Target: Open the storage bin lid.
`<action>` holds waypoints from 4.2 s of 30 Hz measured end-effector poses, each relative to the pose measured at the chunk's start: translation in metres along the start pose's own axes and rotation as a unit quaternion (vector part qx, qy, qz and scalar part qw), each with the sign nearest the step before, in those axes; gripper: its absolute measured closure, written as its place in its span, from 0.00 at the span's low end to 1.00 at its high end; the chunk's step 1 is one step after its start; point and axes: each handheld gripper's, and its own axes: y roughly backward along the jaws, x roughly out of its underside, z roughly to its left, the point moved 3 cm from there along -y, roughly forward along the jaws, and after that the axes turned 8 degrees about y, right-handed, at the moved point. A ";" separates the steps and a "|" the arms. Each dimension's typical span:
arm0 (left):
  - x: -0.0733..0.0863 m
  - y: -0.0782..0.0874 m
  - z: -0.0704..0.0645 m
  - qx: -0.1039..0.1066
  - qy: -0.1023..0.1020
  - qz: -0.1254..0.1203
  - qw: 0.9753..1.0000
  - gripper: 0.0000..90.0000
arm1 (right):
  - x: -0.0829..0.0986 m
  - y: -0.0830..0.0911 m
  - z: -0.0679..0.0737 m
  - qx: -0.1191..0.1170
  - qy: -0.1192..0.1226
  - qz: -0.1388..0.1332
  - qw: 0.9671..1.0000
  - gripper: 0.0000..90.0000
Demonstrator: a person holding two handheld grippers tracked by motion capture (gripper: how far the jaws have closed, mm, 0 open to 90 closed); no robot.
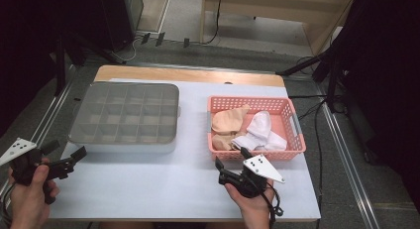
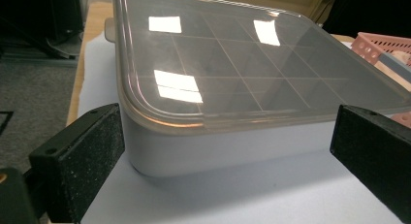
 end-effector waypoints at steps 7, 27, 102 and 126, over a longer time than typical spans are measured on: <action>-0.005 -0.005 0.004 -0.005 0.002 0.003 1.000 0.00 | -0.013 -0.015 0.013 0.008 -0.008 -0.002 1.000 0.20; -0.022 -0.009 0.011 -0.015 0.000 0.003 1.000 0.00 | -0.040 -0.051 0.039 -0.010 0.006 -0.015 1.000 0.39; -0.069 -0.102 0.067 -0.008 0.124 0.070 0.990 0.44 | -0.059 -0.202 0.065 -0.004 -0.114 0.103 0.988 0.49; -0.069 -0.095 0.076 0.023 0.160 0.082 0.984 0.64 | -0.056 -0.203 0.068 -0.031 -0.183 0.101 0.977 0.55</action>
